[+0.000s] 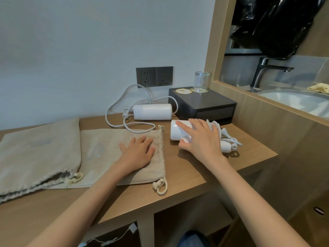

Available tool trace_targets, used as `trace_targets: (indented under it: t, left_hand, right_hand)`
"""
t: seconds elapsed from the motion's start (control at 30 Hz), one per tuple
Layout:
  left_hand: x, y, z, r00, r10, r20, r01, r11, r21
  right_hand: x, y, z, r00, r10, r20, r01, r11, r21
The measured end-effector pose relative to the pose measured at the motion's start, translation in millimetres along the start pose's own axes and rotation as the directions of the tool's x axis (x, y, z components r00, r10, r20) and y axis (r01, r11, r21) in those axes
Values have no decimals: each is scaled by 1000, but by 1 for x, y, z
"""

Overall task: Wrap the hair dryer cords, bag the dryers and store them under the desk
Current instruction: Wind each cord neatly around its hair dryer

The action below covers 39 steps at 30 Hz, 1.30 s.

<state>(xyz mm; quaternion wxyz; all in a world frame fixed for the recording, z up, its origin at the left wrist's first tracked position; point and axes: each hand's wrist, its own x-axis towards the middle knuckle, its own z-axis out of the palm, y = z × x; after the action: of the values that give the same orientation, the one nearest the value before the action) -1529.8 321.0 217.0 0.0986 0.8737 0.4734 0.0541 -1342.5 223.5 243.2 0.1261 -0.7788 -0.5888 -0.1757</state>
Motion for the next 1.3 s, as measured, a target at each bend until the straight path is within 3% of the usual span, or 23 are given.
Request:
trace_targets:
  t: [0.3, 0.47, 0.67, 0.83, 0.97, 1.3]
  left_hand:
    - [-1, 0, -1, 1000, 10, -21, -10, 1000, 1]
    - [-12, -7, -19, 982, 82, -168, -101, 989, -109]
    - [-17, -43, -55, 953, 55, -297, -65, 998, -24]
    - [-17, -79, -49, 987, 20, -160, -20, 1000, 4]
    - [-12, -101, -40, 982, 7, -189, -14, 999, -35]
    - [9, -122, -30, 965, -6, -262, -15, 997, -77]
  right_hand:
    - [-4, 7, -1, 992, 112, 50, -111, 994, -18]
    - [-3, -4, -11, 995, 93, -28, -95, 993, -76]
    - [7, -46, -22, 991, -27, -132, 42, 992, 116]
    - [35, -89, -14, 988, -139, -65, 149, 969, 199]
    - [64, -113, 2, 986, -166, -1, 162, 963, 216]
    - [146, -113, 43, 982, -55, 183, 22, 985, 173]
